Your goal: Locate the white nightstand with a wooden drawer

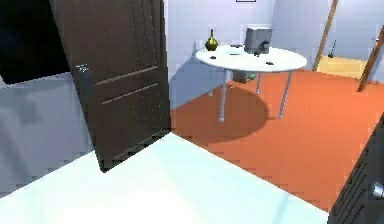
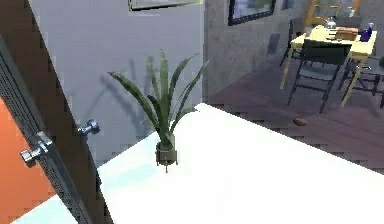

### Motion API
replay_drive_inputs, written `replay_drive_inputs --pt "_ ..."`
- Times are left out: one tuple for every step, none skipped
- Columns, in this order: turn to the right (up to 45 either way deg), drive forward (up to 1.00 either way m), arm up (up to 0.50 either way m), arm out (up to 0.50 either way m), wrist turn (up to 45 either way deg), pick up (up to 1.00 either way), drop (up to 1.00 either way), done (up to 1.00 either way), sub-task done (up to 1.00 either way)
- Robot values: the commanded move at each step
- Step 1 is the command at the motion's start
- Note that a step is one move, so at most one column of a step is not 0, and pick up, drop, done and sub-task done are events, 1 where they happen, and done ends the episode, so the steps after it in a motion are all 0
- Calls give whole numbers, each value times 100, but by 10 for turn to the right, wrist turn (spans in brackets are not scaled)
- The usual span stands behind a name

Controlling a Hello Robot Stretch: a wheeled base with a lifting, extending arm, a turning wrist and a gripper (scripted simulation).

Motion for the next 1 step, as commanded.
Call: replay_drive_inputs --pt "0 55 0 0 0 0 0 0 0"
